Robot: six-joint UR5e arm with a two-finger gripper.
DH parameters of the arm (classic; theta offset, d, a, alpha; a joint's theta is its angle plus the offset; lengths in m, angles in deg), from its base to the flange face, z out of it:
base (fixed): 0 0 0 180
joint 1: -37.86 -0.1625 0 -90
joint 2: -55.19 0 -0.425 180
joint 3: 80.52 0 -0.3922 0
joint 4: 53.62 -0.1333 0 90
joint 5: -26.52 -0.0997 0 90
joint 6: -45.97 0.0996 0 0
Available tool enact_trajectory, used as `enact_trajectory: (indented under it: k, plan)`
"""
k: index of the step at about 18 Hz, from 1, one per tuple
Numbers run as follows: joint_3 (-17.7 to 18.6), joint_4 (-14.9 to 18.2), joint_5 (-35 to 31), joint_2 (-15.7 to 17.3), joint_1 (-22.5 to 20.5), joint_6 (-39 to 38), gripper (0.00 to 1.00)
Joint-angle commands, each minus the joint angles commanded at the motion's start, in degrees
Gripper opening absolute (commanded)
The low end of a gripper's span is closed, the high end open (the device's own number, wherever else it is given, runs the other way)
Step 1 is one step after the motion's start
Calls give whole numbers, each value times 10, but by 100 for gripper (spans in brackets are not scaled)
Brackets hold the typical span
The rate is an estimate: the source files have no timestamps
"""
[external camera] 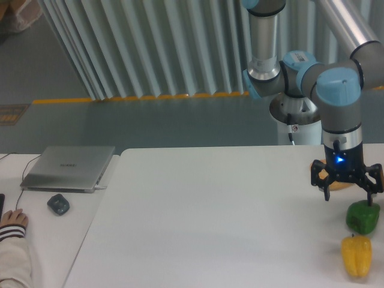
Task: Place the yellow pepper in a basket
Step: 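Move the open gripper down over the yellow bell pepper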
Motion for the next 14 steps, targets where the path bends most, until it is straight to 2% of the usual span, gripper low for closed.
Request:
enact_trajectory:
  k: [5,8,14]
  plan:
    - [-37,-4,0,-59,-3,23,100]
    - [-52,-4,1,-72,-5,21,100]
    - [-55,-5,2,-89,-21,22,100]
